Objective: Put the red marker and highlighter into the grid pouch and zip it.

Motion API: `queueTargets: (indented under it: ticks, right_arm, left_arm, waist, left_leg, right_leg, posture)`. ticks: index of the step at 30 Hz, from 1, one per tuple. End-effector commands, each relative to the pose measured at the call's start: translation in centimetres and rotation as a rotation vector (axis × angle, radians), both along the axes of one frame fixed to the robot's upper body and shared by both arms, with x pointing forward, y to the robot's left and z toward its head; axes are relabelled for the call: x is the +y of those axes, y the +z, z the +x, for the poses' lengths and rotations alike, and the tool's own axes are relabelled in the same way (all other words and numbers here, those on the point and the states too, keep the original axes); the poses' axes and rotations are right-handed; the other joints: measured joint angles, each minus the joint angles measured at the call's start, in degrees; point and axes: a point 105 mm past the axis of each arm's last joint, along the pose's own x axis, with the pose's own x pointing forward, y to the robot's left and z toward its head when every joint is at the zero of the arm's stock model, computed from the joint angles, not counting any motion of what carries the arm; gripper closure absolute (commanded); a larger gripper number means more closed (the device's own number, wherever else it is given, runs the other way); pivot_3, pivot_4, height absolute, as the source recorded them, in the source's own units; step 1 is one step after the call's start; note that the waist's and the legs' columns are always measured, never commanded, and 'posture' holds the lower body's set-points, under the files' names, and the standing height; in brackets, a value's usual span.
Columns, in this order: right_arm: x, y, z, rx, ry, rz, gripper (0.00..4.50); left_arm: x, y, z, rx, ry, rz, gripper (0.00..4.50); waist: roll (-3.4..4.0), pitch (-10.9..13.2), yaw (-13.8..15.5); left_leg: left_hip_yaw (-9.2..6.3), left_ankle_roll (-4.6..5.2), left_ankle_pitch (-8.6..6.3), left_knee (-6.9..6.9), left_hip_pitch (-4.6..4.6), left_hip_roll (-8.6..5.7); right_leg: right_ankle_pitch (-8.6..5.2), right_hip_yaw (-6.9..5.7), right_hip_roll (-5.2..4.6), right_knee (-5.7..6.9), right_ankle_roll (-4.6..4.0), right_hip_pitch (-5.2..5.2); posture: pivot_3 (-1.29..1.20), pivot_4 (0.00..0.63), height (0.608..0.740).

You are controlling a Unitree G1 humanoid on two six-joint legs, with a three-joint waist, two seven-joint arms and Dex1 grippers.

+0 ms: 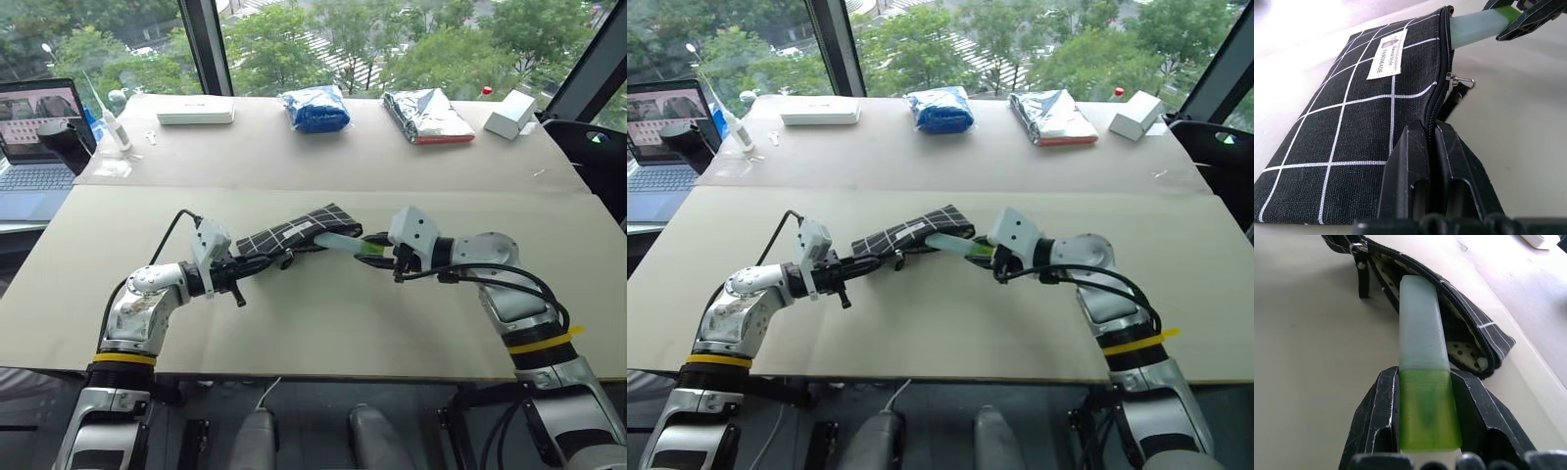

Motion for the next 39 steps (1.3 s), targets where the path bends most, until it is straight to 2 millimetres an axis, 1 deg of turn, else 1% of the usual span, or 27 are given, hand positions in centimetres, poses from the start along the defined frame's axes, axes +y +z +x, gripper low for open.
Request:
queueTargets:
  ticks: [1, 4, 7, 11, 13, 15, 17, 19, 21, 23, 27, 28, 31, 34, 37, 39]
  right_arm:
    - [1.9, 1.0, 0.0, -0.091, 0.075, -0.051, 3.41]
    - [4.3, 0.4, 0.4, -0.165, 0.134, -0.122, 3.41]
    - [6.1, 0.2, 0.9, -0.24, 0.173, -0.169, 3.41]
    - [7.4, 0.2, 1.6, -0.306, 0.204, -0.213, 3.41]
    - [8.5, 0.4, 1.8, -0.346, 0.227, -0.218, 3.41]
    - [9.7, 0.6, 1.7, -0.408, 0.257, -0.229, 3.41]
    - [11.0, 0.3, 1.6, -0.462, 0.284, -0.236, 3.41]
    - [11.5, 0.0, 1.5, -0.473, 0.292, -0.231, 3.41]
    - [11.8, 0.1, 1.3, -0.456, 0.3, -0.194, 2.41]
    - [11.6, 0.3, 1.6, -0.473, 0.286, -0.186, 1.89]
    - [10.4, 1.0, 3.3, -0.555, 0.185, -0.207, 0.47]
    - [10.0, 1.1, 3.5, -0.571, 0.177, -0.213, 0.22]
    - [8.2, 2.0, 4.2, -0.573, 0.121, -0.189, 0.22]
    - [5.5, 4.1, 5.0, -0.546, 0.033, -0.115, 0.22]
    - [3.3, 5.3, 4.9, -0.478, -0.017, -0.032, 0.22]
    - [2.3, 6.0, 5.0, -0.439, -0.056, 0.03, 0.22]
  left_arm:
    - [-0.2, 0.7, 0.0, -0.037, -0.014, -0.009, 4.5]
    - [-0.2, 0.7, 0.0, -0.036, -0.012, -0.009, 4.5]
    - [-0.2, 0.8, 0.1, -0.039, -0.007, -0.016, 4.5]
    - [-0.3, 0.9, 0.1, -0.041, -0.005, -0.02, 4.5]
    - [-0.3, 0.9, 0.2, -0.042, -0.004, -0.022, 4.5]
    - [-0.3, 0.9, 0.2, -0.043, -0.003, -0.023, 4.5]
    - [-0.3, 0.9, 0.2, -0.044, 0.001, -0.023, 4.5]
    - [-0.3, 0.9, 0.2, -0.045, 0.003, -0.023, 4.5]
    - [-0.3, 0.9, 0.2, -0.045, 0.006, -0.023, 4.5]
    - [-0.2, 0.8, 0.2, -0.044, 0.008, -0.024, 4.5]
    - [-0.1, 0.8, 0.2, -0.042, 0.01, -0.023, 4.5]
    - [-0.1, 0.8, 0.1, -0.042, 0.01, -0.023, 4.5]
    - [-0.1, 0.7, 0.1, -0.041, 0.012, -0.025, 4.5]
    - [-0.1, 0.9, 0.2, -0.039, 0.017, -0.035, 4.5]
    - [0.0, 1.0, 0.3, -0.034, 0.025, -0.051, 4.5]
    - [0.0, 1.0, 0.3, -0.032, 0.026, -0.053, 4.5]
  waist:
    - [0.0, 0.0, -0.01]
    - [0.0, 0.0, -0.11]
    - [0.0, 0.0, -0.37]
    - [0.0, 0.0, -0.25]
    - [0.0, 0.0, -0.21]
    - [0.0, 0.0, -0.38]
    - [0.0, 0.0, -0.49]
    - [0.0, 0.0, -0.51]
    - [0.0, 0.0, -0.42]
    - [0.0, 0.0, -0.43]
    - [0.0, 0.0, -0.4]
    - [0.0, 0.0, -0.42]
    - [0.0, 0.0, -0.42]
    - [0.0, 0.0, -0.37]
    - [0.0, 0.0, -0.35]
    - [0.0, 0.0, -0.43]
  left_leg:
    - [0.0, 0.0, 0.0, 0.0, 0.01, 0.01]
    - [0.0, 0.0, 0.0, -0.01, 0.02, 0.03]
    - [0.0, 0.0, 0.0, -0.03, 0.01, 0.03]
    - [-0.01, 0.0, 0.0, -0.02, 0.01, 0.02]
    - [-0.01, 0.0, 0.0, -0.02, 0.01, 0.02]
    - [-0.01, 0.0, 0.0, -0.02, 0.02, 0.02]
    - [-0.01, 0.0, 0.0, -0.03, 0.03, 0.03]
    - [-0.02, 0.0, 0.0, -0.05, 0.03, 0.04]
    - [-0.02, 0.0, 0.0, -0.05, 0.03, 0.03]
    - [-0.03, 0.0, 0.0, -0.04, 0.02, 0.02]
    - [-0.03, 0.0, 0.0, -0.04, 0.04, 0.02]
    - [-0.03, -0.01, 0.0, -0.04, 0.04, 0.02]
    - [-0.03, 0.0, 0.0, -0.05, 0.04, 0.02]
    - [-0.03, 0.0, 0.0, -0.04, 0.02, 0.02]
    - [-0.03, 0.0, 0.0, -0.04, 0.02, 0.01]
    - [-0.03, 0.0, 0.0, -0.05, 0.03, 0.02]
  right_leg:
    - [0.0, 0.0, 0.0, 0.0, 0.0, 0.0]
    - [0.0, -0.01, 0.02, 0.01, 0.0, -0.01]
    - [0.0, -0.01, 0.03, 0.05, 0.0, -0.05]
    - [0.0, -0.02, 0.02, 0.04, 0.0, -0.03]
    - [0.0, -0.02, 0.01, 0.04, 0.0, -0.02]
    - [0.0, -0.02, 0.01, 0.05, -0.01, -0.03]
    - [0.0, -0.02, 0.03, 0.07, -0.01, -0.04]
    - [0.0, -0.02, 0.03, 0.07, -0.01, -0.06]
    - [0.01, -0.02, 0.02, 0.07, -0.01, -0.05]
    - [0.01, -0.02, 0.01, 0.07, -0.01, -0.04]
    - [0.01, -0.03, 0.02, 0.09, -0.02, -0.04]
    - [0.01, -0.03, 0.02, 0.09, -0.01, -0.04]
    - [0.01, -0.03, 0.02, 0.08, -0.02, -0.04]
    - [0.01, -0.02, 0.01, 0.08, -0.02, -0.04]
    - [0.01, -0.02, 0.0, 0.07, -0.01, -0.02]
    - [0.01, -0.03, 0.01, 0.07, -0.02, -0.01]
  posture:
    - [0.0, 0.15, 0.74]
    - [0.0, 0.15, 0.74]
    - [0.0, 0.15, 0.74]
    - [0.0, 0.15, 0.74]
    - [0.0, 0.15, 0.74]
    - [0.0, 0.15, 0.74]
    - [0.0, 0.15, 0.74]
    - [0.0, 0.15, 0.74]
    - [0.0, 0.15, 0.74]
    - [0.0, 0.15, 0.74]
    - [0.0, 0.15, 0.74]
    - [0.0, 0.15, 0.74]
    - [0.0, 0.15, 0.74]
    - [0.0, 0.15, 0.74]
    - [0.0, 0.15, 0.74]
    - [0.0, 0.15, 0.74]
